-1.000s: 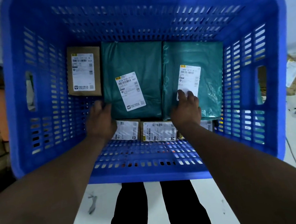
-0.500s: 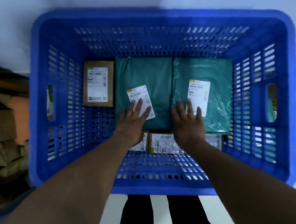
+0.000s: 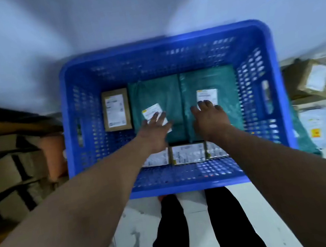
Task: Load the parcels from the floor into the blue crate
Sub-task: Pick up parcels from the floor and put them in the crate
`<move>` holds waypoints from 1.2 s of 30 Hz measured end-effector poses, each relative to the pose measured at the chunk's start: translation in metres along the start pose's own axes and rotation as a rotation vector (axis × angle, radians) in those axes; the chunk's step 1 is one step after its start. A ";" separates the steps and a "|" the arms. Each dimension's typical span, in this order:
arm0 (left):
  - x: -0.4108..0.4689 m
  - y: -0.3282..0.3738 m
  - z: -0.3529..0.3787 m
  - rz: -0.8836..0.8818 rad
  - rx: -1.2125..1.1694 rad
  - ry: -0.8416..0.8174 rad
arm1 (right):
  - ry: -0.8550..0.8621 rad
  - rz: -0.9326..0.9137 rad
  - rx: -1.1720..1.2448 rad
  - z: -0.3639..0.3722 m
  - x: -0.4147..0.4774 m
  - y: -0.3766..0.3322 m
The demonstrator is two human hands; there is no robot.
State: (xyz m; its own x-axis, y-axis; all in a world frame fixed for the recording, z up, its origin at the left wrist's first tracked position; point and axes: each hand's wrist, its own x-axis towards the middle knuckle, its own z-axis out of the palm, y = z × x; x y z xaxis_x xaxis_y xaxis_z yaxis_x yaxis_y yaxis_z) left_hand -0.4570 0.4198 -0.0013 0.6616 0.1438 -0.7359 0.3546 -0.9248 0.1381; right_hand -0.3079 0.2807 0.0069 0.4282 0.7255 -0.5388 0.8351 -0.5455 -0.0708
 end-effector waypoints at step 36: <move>0.165 0.424 -0.060 -0.408 -0.863 0.172 | 0.063 0.477 0.489 0.060 -0.186 0.514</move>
State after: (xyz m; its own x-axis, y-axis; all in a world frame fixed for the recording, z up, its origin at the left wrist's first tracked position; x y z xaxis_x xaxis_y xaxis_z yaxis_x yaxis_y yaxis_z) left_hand -0.1583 0.0727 -0.0240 0.4436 0.5095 -0.7374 0.8958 -0.2253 0.3832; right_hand 0.0210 -0.1599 0.0202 0.7425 0.3734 -0.5561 0.3046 -0.9276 -0.2162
